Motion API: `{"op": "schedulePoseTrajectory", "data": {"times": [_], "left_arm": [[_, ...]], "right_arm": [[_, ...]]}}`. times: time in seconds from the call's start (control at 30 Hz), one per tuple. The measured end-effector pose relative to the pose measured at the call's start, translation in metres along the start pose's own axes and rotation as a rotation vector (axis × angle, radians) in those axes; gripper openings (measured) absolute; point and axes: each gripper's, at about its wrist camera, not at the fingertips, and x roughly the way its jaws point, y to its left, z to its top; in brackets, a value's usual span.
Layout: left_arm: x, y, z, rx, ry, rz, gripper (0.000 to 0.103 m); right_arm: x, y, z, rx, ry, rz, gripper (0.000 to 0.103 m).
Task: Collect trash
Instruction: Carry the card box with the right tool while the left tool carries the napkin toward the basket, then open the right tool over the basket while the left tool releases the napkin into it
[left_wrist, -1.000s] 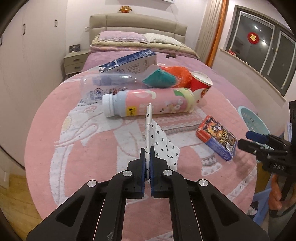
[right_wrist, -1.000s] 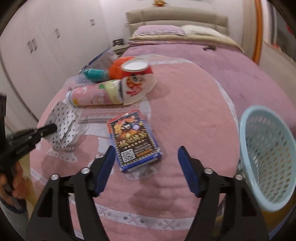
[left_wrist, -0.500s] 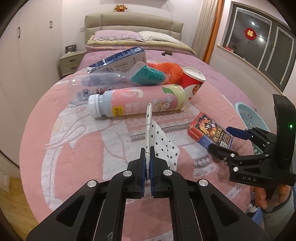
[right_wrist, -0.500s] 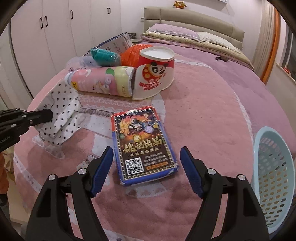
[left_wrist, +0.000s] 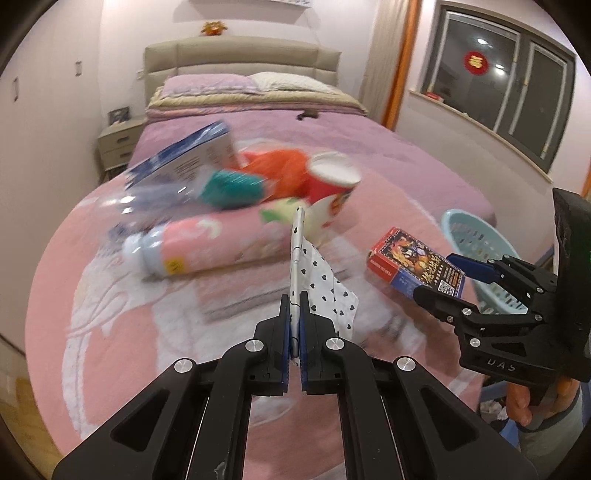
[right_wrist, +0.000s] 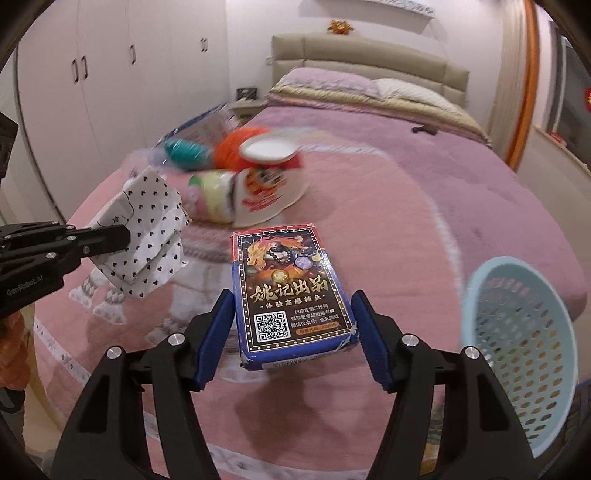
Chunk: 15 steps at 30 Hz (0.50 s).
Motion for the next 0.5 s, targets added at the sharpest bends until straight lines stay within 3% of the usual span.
{"op": "schedulePoseTrajectory", "data": {"times": [0.27,0.5], "left_arm": [[0.027,-0.056,0.029,0.076,0.021,-0.100,0.002],[0.059,-0.116,0.050,0.156,0.059,-0.187,0.002]], "right_arm": [[-0.038,-0.056,0.000,0.087,-0.084,-0.122,0.061],[-0.053,-0.113,-0.015,0.211,-0.098,-0.237,0.061]]}}
